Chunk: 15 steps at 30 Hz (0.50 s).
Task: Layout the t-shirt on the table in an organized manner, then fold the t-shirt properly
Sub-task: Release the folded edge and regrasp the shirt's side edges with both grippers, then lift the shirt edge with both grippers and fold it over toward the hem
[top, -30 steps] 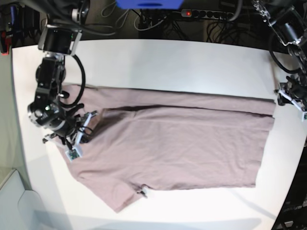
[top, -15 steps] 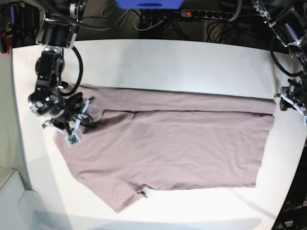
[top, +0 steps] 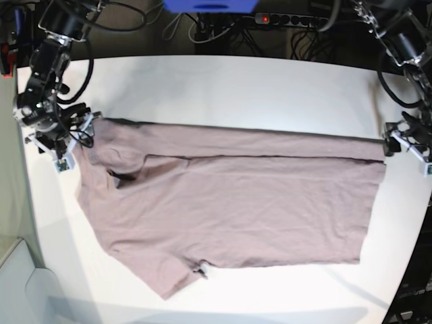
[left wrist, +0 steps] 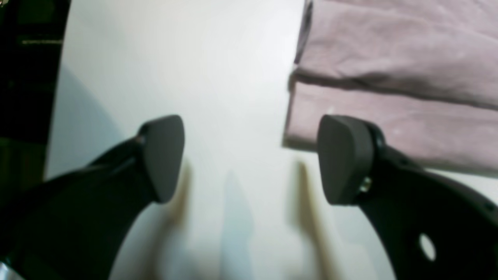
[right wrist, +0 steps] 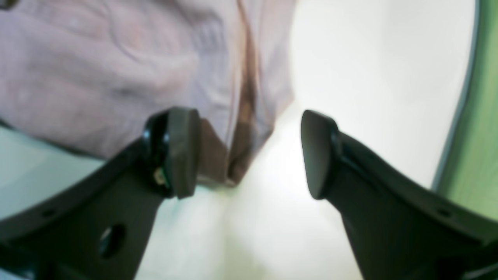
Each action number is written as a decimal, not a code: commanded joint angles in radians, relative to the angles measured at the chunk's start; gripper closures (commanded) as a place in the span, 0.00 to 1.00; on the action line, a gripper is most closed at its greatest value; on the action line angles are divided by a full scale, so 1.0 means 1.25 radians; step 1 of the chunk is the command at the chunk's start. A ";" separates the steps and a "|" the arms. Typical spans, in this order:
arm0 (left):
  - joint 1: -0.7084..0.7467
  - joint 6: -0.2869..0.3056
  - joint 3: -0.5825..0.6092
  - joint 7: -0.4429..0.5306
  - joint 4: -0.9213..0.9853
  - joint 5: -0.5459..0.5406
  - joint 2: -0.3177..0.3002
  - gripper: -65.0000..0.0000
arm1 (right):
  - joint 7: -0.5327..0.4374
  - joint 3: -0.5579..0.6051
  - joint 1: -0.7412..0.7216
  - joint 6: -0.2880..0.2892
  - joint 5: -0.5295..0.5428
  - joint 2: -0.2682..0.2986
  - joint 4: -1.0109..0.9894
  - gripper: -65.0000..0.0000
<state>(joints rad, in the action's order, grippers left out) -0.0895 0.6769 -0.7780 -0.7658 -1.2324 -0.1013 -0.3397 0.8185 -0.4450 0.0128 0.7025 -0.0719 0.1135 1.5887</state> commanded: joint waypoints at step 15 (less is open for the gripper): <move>-0.065 -0.002 0.033 0.074 0.113 -0.003 -0.017 0.20 | -0.015 -0.003 0.020 -0.003 0.014 -0.009 -0.020 0.70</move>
<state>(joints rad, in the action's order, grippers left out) -0.1532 0.6762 -0.7368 -0.6979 -1.0756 -0.0902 -0.3389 0.8032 -0.4469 0.0483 0.7025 -0.0624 0.0891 1.5524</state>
